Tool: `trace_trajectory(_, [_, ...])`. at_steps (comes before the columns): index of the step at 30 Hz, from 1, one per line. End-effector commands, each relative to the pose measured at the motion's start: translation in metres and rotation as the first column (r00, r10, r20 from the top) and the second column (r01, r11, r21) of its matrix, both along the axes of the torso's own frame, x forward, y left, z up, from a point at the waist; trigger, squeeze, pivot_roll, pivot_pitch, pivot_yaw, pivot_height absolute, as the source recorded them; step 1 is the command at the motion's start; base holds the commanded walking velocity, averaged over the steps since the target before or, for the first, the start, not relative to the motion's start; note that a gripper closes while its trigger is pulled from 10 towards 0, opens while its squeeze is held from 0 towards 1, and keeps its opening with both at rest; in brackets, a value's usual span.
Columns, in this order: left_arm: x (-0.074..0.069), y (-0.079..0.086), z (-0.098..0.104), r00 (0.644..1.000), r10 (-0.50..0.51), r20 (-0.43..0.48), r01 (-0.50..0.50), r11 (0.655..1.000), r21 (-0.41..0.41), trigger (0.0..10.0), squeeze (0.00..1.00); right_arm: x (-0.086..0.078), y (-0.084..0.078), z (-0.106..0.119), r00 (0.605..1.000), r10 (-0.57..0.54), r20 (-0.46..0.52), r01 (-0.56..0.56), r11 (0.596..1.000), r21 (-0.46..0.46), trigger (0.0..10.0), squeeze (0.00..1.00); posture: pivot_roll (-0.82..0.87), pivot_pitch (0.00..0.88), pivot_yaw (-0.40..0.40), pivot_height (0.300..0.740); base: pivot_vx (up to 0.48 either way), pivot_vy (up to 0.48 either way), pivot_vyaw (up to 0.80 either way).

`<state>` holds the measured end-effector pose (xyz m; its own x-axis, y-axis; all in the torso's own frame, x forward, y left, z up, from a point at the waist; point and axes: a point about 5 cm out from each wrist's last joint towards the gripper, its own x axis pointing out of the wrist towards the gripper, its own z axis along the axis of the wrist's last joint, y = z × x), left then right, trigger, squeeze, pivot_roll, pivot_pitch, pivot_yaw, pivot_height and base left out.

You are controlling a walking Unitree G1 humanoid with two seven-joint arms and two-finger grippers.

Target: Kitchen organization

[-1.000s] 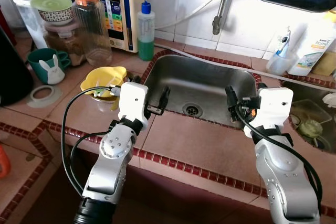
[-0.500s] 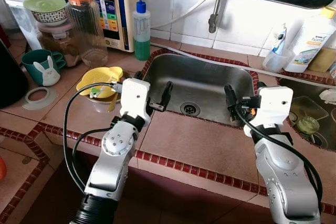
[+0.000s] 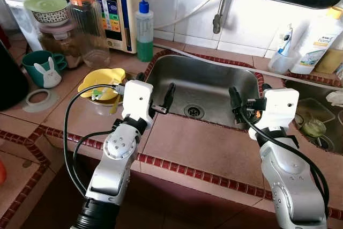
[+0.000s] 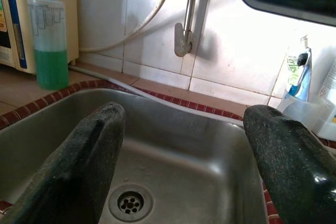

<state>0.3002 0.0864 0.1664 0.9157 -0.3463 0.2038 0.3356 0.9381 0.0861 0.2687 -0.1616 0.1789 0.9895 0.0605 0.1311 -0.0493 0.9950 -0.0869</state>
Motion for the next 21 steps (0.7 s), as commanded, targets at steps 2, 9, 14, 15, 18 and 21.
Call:
trace_trajectory(2, [0.002, 0.002, 0.0, 1.0, 0.023, 0.005, -0.023, 1.0, 0.009, 10.0, 0.0, 0.0, -0.003, 0.001, 1.0, -0.011, 0.001, 0.011, 1.0, 0.001, 10.0, 0.0, 0.11, 0.0, -0.039, 0.74, 0.0, 0.0, 0.0])
trace_trajectory(9, [0.005, 0.008, 0.002, 0.997, 0.068, 0.021, -0.069, 0.997, 0.019, 10.0, 0.0, 0.0, -0.003, 0.001, 1.0, -0.009, -0.001, 0.009, 1.0, 0.002, 10.0, 0.0, 0.11, 0.0, -0.043, 0.74, 0.0, 0.0, 0.0])
trace_trajectory(14, [0.005, 0.01, 0.001, 0.996, 0.088, 0.026, -0.089, 0.996, 0.027, 10.0, 0.0, 0.0, -0.003, 0.001, 1.0, -0.005, 0.0, 0.005, 1.0, 0.001, 10.0, 0.0, 0.11, 0.0, -0.044, 0.74, 0.0, 0.0, 0.0])
trace_trajectory(15, [0.005, 0.011, 0.001, 0.995, 0.096, 0.029, -0.097, 0.995, 0.03, 10.0, 0.0, 0.0, -0.003, 0.001, 1.0, -0.005, 0.0, 0.005, 1.0, 0.001, 10.0, 0.0, 0.11, 0.0, -0.044, 0.74, 0.0, 0.0, 0.0])
trace_trajectory(18, [0.007, 0.017, 0.003, 0.987, 0.151, 0.057, -0.154, 0.987, 0.047, 10.0, 0.0, 0.0, -0.003, 0.001, 1.0, -0.005, -0.002, 0.005, 1.0, 0.001, 10.0, 0.0, 0.11, 0.0, -0.045, 0.74, 0.0, 0.0, 0.0])
trace_trajectory(21, [0.009, 0.023, 0.006, 0.978, 0.189, 0.085, -0.194, 0.979, 0.06, 10.0, 0.0, 0.0, -0.003, 0.001, 1.0, -0.005, -0.005, 0.005, 1.0, 0.0, 10.0, 0.0, 0.11, 0.0, -0.046, 0.74, 0.0, 0.0, 0.0])
